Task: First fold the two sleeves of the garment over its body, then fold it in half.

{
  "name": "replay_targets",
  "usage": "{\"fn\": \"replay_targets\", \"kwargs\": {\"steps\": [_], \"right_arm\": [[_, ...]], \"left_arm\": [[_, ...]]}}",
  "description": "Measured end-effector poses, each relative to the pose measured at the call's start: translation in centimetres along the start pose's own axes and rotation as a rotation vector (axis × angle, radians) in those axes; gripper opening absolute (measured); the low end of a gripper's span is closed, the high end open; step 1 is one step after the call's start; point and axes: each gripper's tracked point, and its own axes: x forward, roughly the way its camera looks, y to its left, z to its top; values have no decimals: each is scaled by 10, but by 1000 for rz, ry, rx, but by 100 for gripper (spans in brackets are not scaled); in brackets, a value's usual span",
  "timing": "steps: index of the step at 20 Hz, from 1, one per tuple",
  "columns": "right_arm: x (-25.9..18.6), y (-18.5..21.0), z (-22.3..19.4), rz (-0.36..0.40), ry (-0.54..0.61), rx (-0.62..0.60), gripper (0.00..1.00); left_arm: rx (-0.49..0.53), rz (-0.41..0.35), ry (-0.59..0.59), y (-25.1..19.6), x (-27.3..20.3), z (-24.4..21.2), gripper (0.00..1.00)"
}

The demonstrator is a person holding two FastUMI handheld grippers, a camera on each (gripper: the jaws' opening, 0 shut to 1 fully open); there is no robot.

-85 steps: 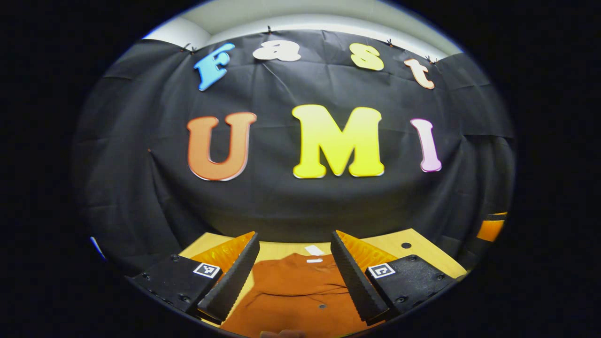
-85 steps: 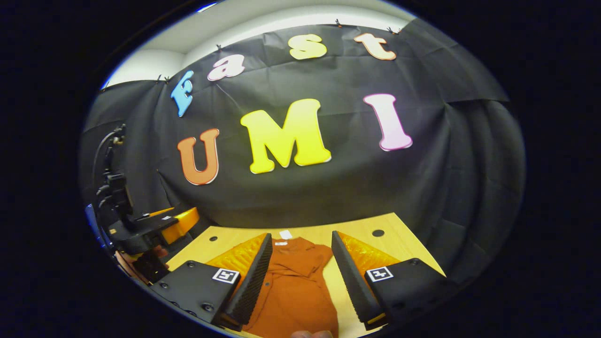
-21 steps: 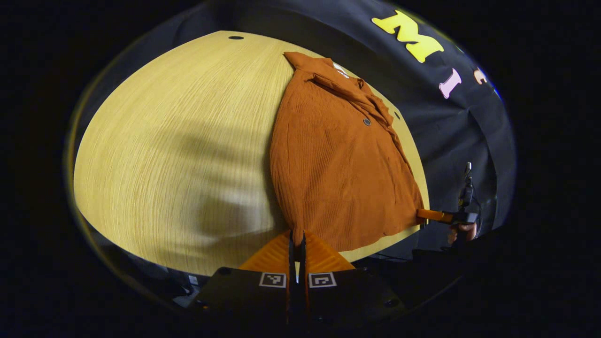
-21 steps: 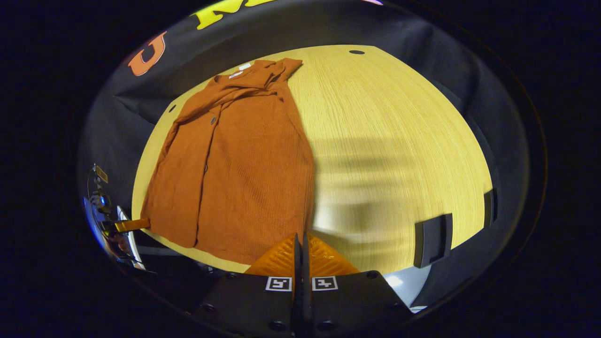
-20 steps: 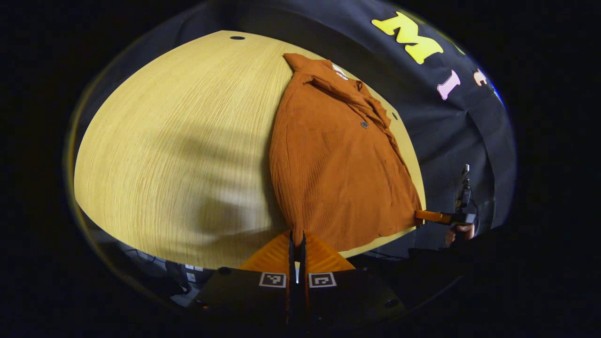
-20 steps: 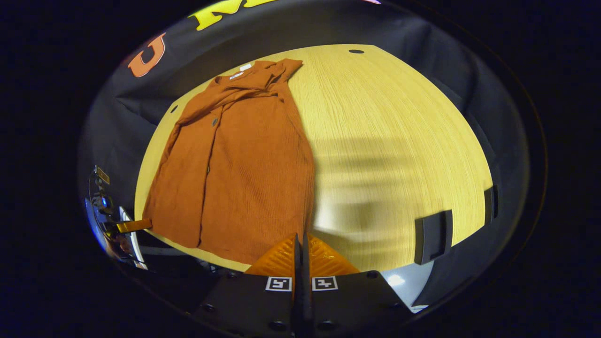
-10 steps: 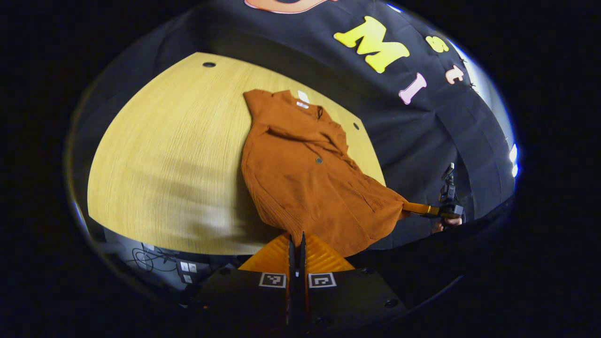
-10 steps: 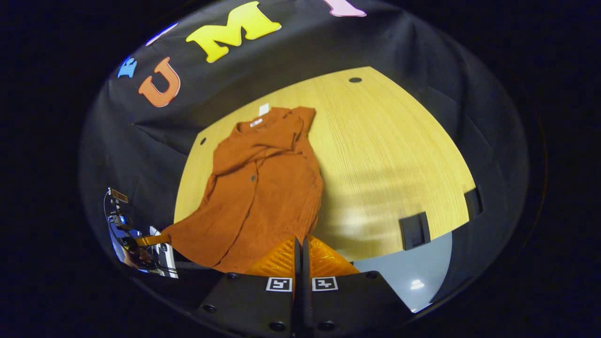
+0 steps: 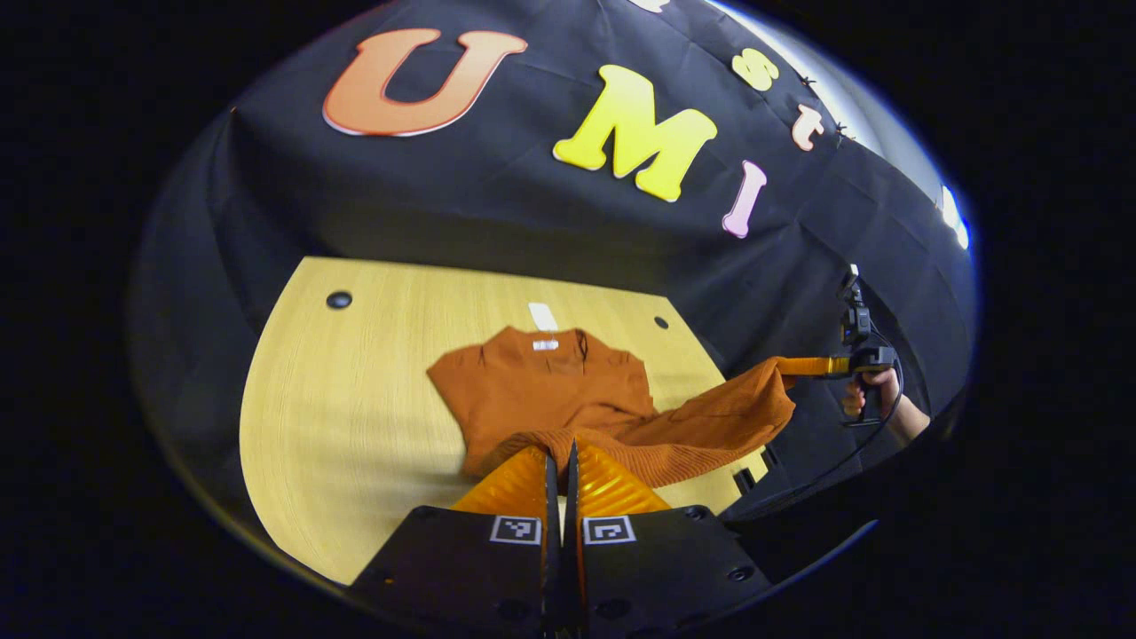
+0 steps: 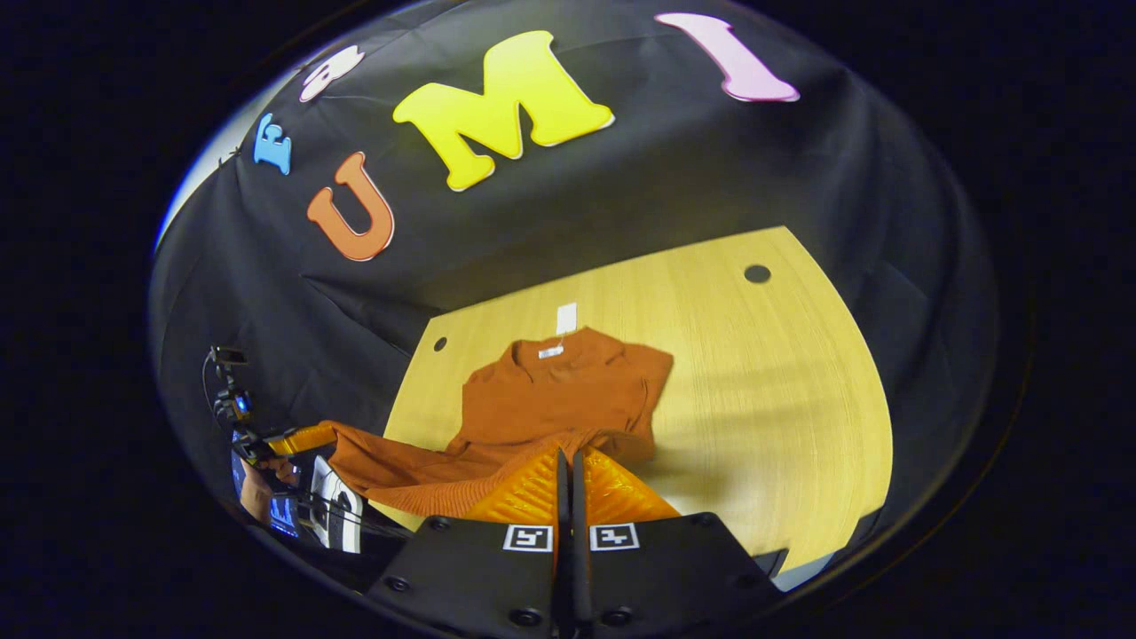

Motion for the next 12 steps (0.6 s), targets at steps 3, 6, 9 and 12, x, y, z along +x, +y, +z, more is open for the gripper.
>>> {"fn": "replay_targets", "kwargs": {"steps": [3, 6, 9, 12], "right_arm": [[44, 5, 50, 28, -6, -30, 1], [112, -20, 87, 36, 6, 9, 1], [199, -57, 104, 54, 48, 146, 1], [277, -95, 91, 52, 123, 260, 1]], "left_arm": [[-7, -5, -22, 19, 49, 49, 3], [-79, 13, -7, 61, 109, 82, 3], [-130, 107, 89, 132, 180, 62, 3], [-277, 155, 204, 181, 241, 18, 3]]}}
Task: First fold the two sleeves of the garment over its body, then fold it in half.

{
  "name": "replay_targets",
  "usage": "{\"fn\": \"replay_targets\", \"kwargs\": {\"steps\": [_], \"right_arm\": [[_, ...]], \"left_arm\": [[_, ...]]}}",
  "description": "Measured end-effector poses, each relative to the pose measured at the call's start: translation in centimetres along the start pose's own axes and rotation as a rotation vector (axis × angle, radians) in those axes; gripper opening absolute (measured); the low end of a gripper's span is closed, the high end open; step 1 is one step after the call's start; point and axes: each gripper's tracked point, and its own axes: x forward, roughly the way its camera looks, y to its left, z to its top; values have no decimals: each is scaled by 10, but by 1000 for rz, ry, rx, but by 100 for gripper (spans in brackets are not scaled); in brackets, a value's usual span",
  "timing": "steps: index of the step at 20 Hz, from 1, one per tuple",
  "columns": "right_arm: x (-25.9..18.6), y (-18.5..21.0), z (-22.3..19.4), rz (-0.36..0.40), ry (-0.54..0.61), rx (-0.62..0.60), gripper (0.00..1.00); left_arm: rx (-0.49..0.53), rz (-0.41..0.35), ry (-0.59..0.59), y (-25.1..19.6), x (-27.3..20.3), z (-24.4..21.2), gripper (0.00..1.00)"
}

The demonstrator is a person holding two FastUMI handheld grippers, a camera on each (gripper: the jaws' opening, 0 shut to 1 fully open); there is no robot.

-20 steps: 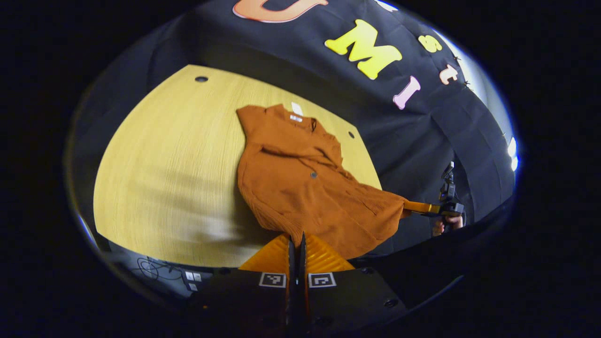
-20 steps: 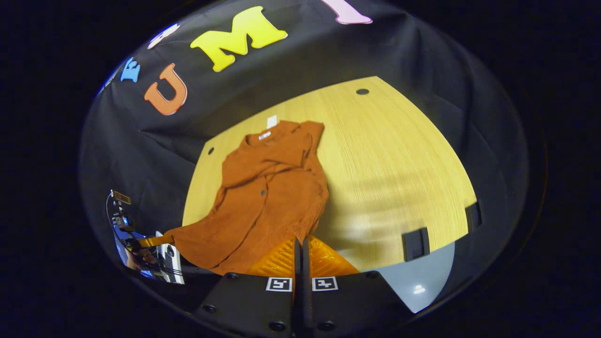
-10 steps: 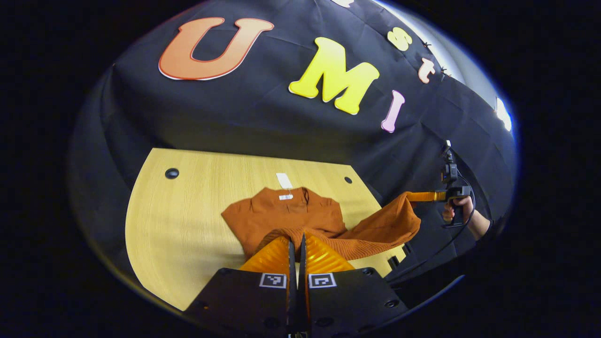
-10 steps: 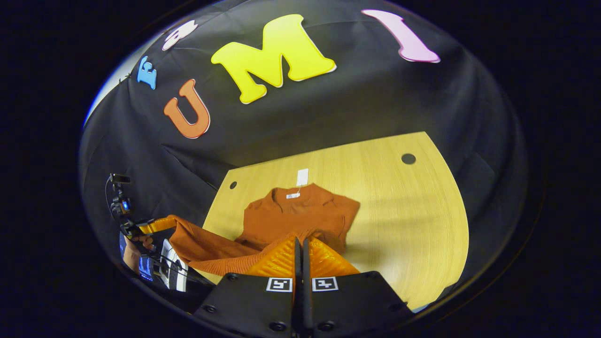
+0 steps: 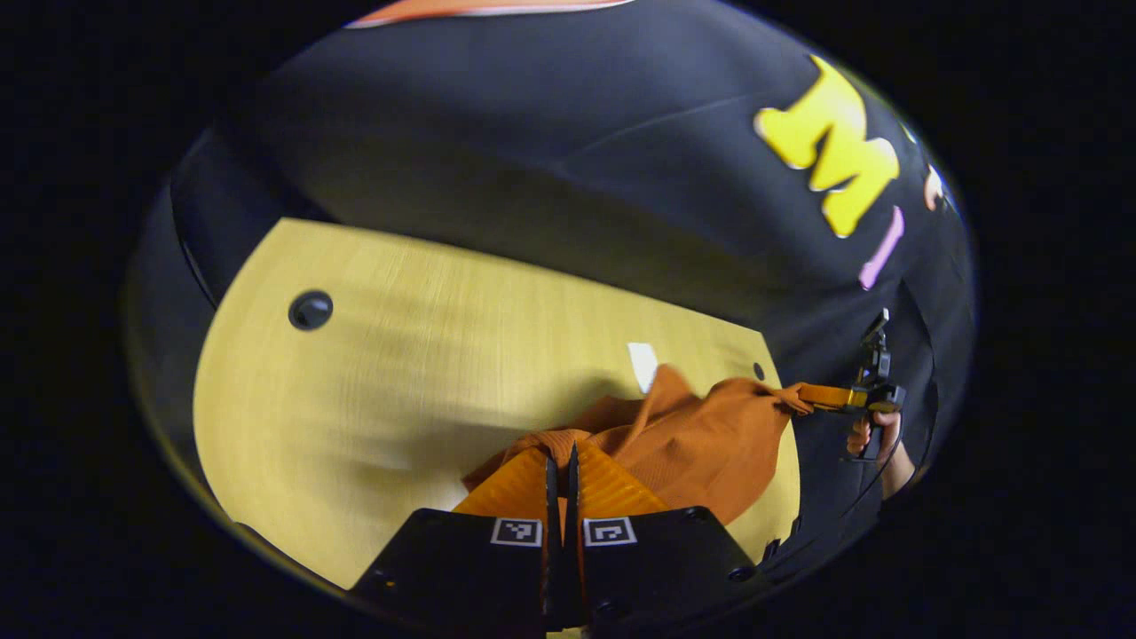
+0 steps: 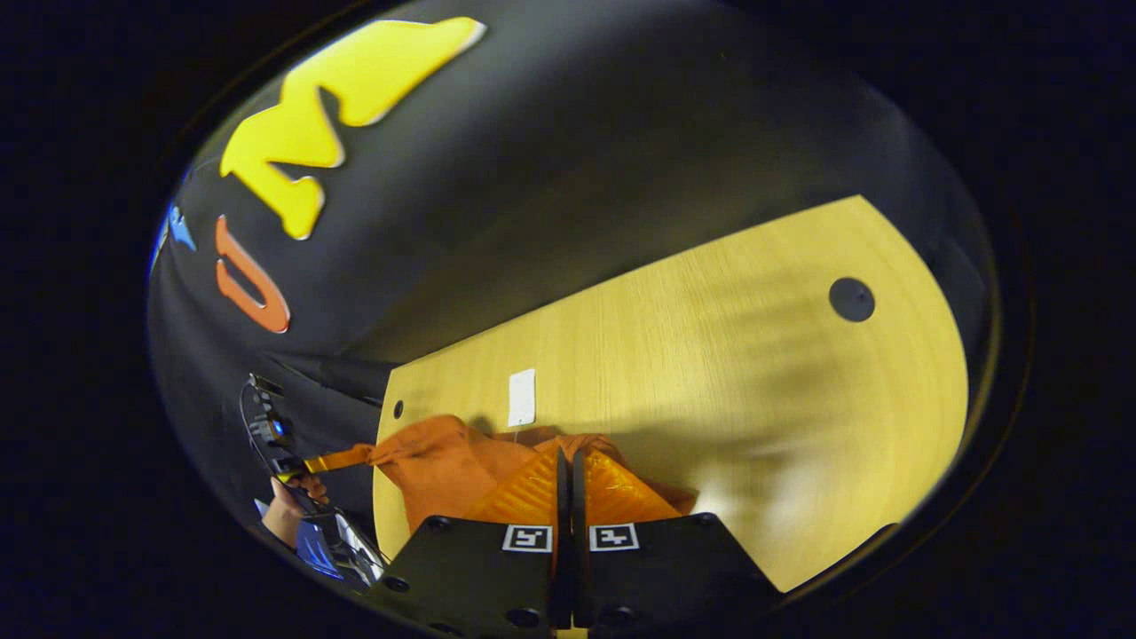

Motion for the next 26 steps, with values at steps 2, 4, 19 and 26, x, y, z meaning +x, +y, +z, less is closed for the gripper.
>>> {"fn": "replay_targets", "kwargs": {"steps": [2, 4, 19, 26], "right_arm": [[18, -29, 1, -32, 35, 24, 1], [32, -39, -1, -53, 44, 28, 1], [13, -36, 13, -116, -116, 67, 41], [-72, 20, -9, -155, -267, -77, 74]], "left_arm": [[-18, 42, 60, 17, 23, -15, 3], [-23, 54, 93, 15, 21, -20, 4], [-15, 96, -16, 13, -30, -1, 76], [34, 118, -252, -36, -117, 24, 78]]}}
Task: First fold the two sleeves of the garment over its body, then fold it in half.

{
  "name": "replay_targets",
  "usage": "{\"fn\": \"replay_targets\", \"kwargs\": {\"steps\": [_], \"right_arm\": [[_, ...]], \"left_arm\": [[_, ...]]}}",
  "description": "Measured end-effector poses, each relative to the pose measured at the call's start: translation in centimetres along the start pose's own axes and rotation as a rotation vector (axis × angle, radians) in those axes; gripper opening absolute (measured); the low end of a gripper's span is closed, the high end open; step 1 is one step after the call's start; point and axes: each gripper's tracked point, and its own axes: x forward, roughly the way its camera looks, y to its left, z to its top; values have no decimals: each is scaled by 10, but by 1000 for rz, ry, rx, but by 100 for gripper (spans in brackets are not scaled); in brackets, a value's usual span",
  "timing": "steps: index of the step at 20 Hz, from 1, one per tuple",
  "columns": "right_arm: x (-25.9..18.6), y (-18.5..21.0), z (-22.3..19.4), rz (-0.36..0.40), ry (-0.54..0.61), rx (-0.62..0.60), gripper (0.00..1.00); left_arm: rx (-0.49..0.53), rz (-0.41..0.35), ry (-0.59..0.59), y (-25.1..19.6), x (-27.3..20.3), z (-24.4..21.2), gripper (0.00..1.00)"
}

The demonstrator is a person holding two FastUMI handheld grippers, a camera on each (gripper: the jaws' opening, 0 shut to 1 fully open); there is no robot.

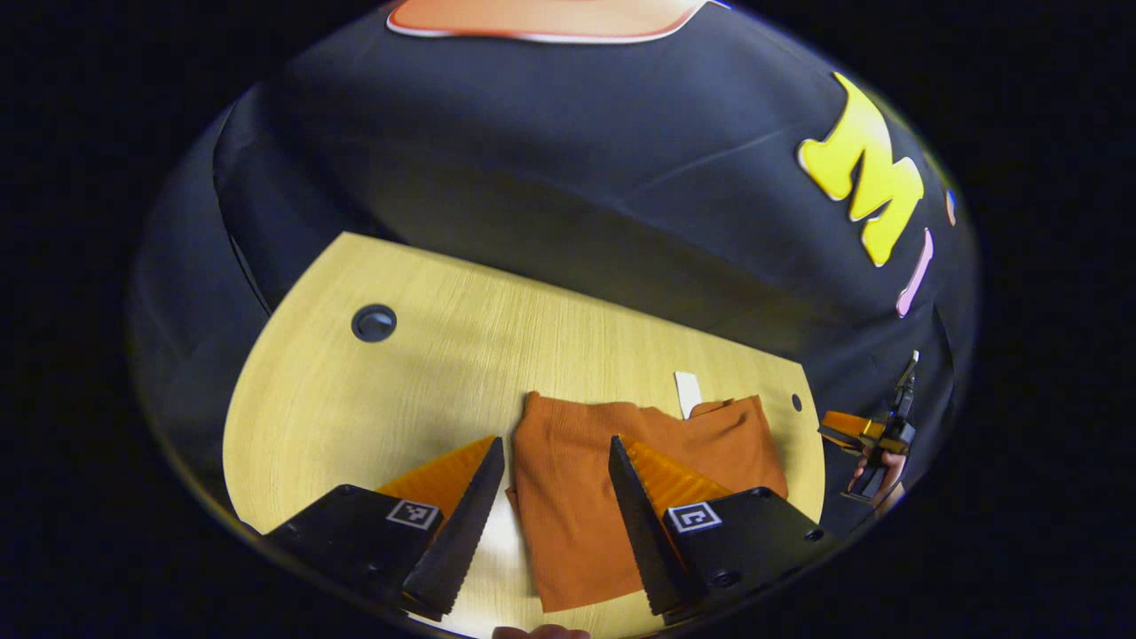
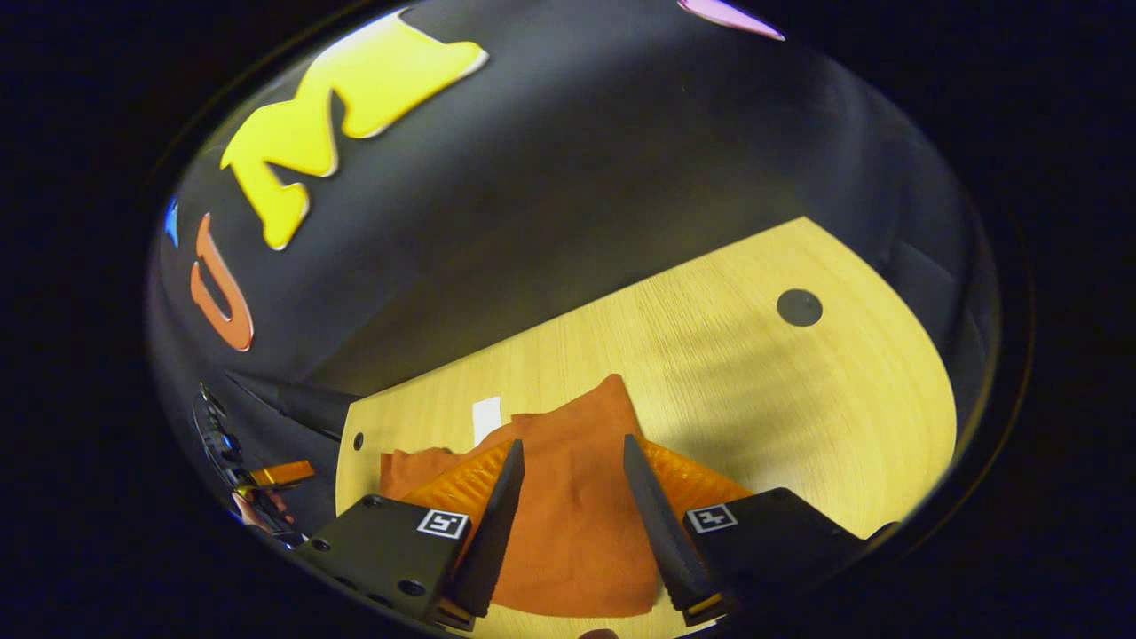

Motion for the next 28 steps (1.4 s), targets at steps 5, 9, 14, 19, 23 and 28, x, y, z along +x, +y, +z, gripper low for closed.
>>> {"fn": "replay_targets", "kwargs": {"steps": [5, 9, 14, 19, 23, 28], "right_arm": [[-117, 75, -3, 51, -193, -119, 72], [-206, 122, -17, 111, -341, -186, 81], [-291, 146, -57, 170, -465, -220, 81], [-360, 132, -92, 113, -596, -349, 86], [-412, 129, -91, 48, -772, -466, 83], [-446, 135, -115, 59, -842, -450, 85]], "left_arm": [[169, -47, -288, -76, -109, 28, 80], [228, -18, -492, -114, -199, 21, 81], [259, 81, -623, -129, -272, -27, 92], [275, 200, -747, -154, -330, -76, 93], [336, 247, -897, -187, -385, -91, 93], [342, 207, -931, -220, -397, -116, 94]]}}
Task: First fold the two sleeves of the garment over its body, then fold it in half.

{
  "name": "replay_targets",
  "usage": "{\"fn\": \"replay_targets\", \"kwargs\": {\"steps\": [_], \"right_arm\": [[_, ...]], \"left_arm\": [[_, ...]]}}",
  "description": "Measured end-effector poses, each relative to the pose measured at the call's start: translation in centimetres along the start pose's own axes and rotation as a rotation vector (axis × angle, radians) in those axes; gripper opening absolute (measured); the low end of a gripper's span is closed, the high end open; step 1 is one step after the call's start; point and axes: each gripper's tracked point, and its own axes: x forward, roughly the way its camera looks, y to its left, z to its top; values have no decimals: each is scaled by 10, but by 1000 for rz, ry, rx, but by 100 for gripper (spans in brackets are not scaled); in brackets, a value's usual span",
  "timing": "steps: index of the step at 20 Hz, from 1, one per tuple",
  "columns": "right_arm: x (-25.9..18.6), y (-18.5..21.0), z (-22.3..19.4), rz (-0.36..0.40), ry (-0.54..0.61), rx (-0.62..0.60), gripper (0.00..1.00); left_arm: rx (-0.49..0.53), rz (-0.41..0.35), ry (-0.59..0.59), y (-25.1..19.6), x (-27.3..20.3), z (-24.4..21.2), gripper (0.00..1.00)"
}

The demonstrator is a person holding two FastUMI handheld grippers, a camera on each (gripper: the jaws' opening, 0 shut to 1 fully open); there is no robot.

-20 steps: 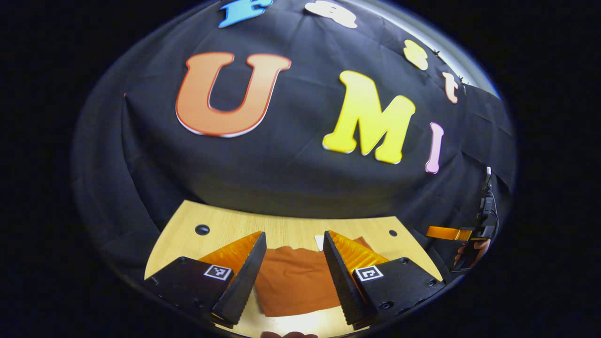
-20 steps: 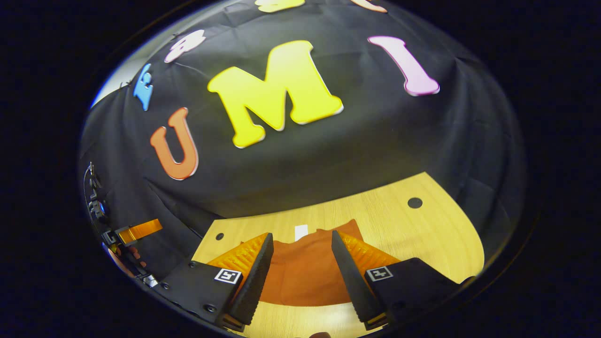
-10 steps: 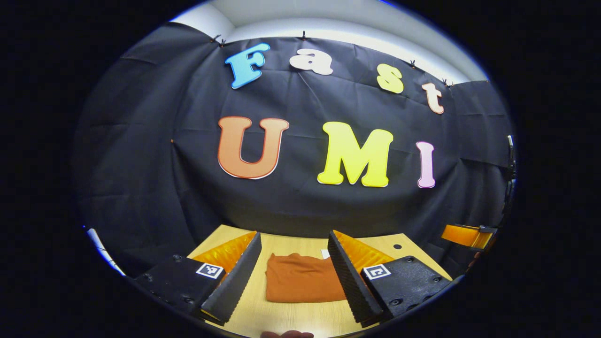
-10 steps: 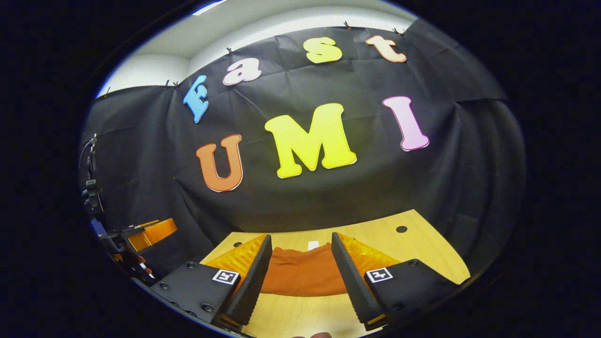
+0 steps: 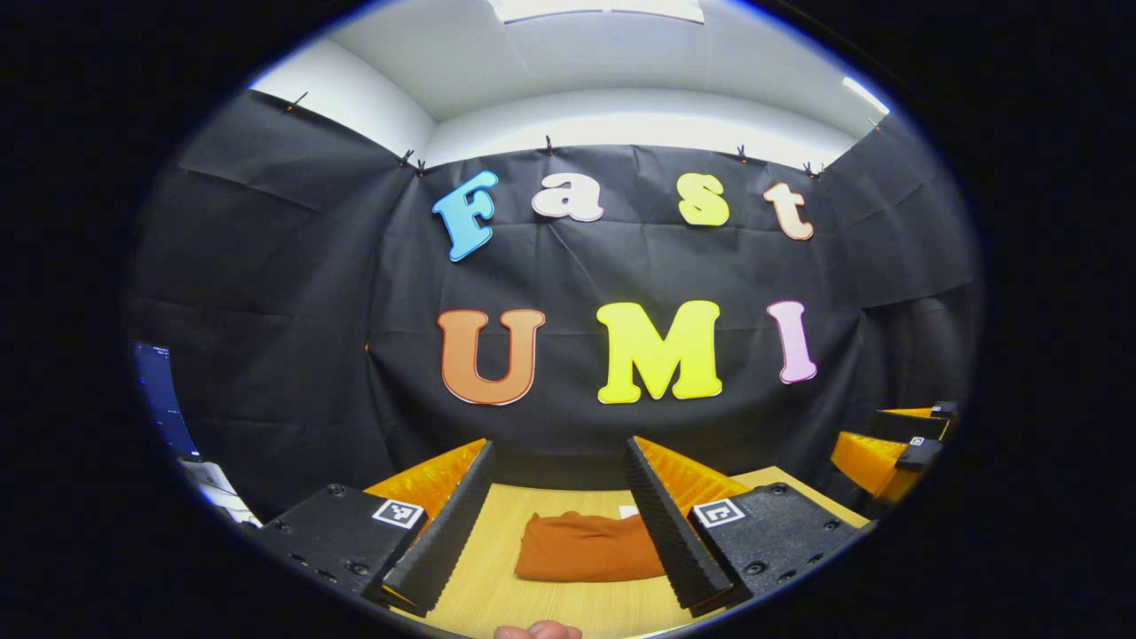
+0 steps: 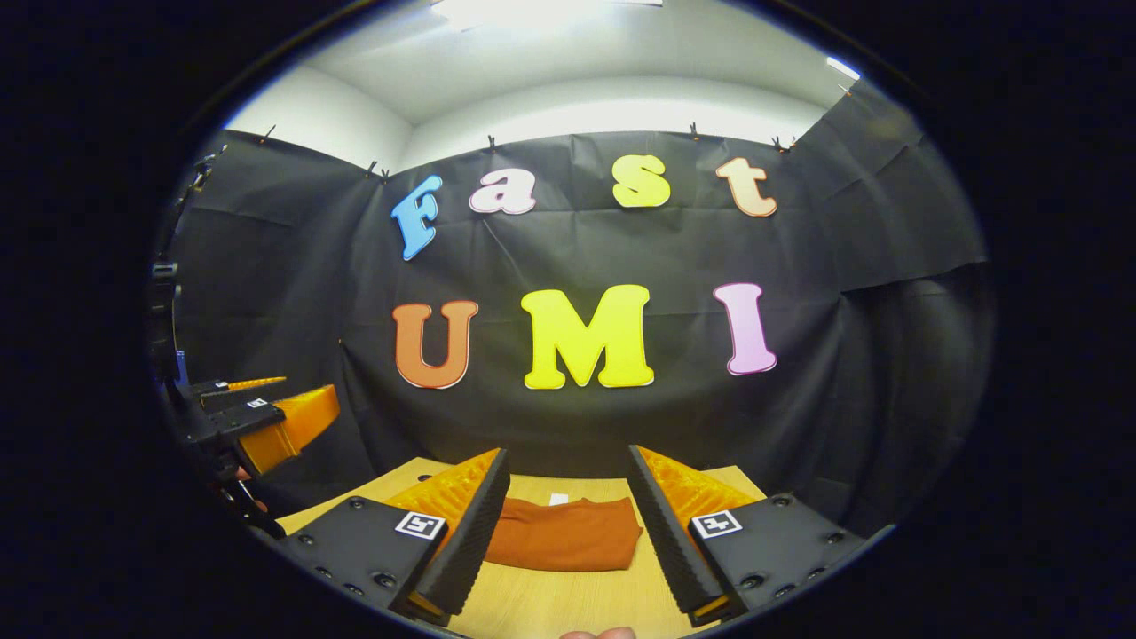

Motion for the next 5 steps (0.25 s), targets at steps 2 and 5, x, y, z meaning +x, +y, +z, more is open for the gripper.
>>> {"fn": "replay_targets", "kwargs": {"steps": [2, 5], "right_arm": [[-8, -2, -2, -19, -30, -3, 99], [-14, -6, -17, -36, -10, -7, 99]], "left_arm": [[-10, -26, 7, -12, -9, -8, 96], [-40, -82, 14, -30, -18, -21, 96]]}}
